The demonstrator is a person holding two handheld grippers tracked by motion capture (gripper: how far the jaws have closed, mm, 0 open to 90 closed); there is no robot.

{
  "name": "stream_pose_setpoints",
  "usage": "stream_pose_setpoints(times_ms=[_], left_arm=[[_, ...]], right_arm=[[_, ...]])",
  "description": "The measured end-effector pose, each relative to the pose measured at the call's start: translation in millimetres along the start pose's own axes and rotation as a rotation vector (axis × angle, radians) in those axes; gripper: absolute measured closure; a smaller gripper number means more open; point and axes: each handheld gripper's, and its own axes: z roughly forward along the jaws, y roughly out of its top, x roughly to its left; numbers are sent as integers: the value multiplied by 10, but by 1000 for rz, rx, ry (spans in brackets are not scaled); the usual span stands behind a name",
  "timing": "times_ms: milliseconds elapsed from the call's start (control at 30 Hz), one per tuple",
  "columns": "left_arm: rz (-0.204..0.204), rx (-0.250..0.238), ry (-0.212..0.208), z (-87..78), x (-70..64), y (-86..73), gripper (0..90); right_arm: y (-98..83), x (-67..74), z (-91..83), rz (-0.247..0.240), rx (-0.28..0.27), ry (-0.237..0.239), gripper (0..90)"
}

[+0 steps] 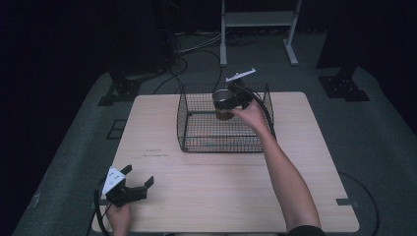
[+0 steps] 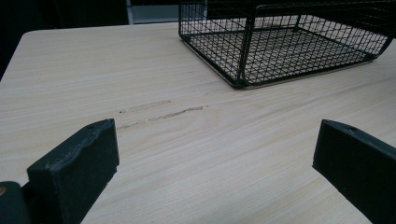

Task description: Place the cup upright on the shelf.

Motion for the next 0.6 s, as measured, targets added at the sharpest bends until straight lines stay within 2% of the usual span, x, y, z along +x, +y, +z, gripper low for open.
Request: stream_pose_setpoints(times_ms=[300,600], left_arm=[[1,-1,-1,0,6,1,0],[1,1,2,4,5,2,0]], right_arm=[[-39,-40,109,8,11,11,179],[-149,-73,251,26,50,9,178]])
